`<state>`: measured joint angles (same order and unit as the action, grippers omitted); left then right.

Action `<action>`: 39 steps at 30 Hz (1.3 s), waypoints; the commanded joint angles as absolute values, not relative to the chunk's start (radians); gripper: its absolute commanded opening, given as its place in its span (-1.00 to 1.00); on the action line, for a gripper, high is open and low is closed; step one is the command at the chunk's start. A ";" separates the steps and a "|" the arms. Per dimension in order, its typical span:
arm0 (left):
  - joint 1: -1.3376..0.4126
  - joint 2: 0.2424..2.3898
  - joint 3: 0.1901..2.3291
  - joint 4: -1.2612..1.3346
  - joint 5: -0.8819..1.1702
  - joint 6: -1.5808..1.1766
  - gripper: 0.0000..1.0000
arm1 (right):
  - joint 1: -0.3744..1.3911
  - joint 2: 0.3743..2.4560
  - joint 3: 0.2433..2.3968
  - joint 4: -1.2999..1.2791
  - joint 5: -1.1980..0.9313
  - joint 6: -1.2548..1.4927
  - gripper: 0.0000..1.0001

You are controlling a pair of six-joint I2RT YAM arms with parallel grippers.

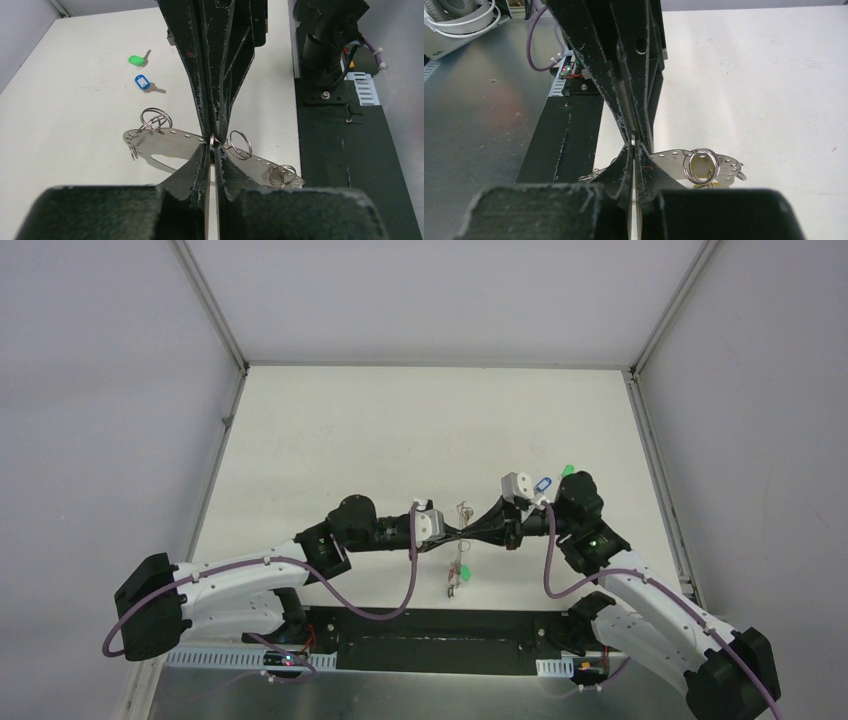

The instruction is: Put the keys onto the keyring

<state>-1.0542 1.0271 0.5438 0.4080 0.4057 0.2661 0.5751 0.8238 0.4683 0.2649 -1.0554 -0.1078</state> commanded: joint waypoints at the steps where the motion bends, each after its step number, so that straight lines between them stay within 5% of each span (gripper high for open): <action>1: -1.060 0.994 0.612 0.428 0.434 0.262 -0.74 | 0.581 0.842 0.537 0.159 -1.054 -0.160 -1.00; 5: -1.061 0.954 0.617 0.321 0.392 0.278 -0.26 | 0.581 0.843 0.603 -0.049 -1.007 -0.242 -1.00; 13: -1.060 0.942 0.696 0.056 0.311 0.323 0.03 | 0.581 0.913 0.789 -0.495 -0.883 -0.371 -1.00; 24: -1.061 1.165 0.819 0.049 0.388 0.234 0.03 | 0.591 1.003 0.965 -0.879 -0.688 -0.457 -1.00; 39: -1.081 1.370 0.795 0.361 0.487 0.174 -0.28 | 0.591 0.999 0.986 -0.920 -0.693 -0.465 -1.00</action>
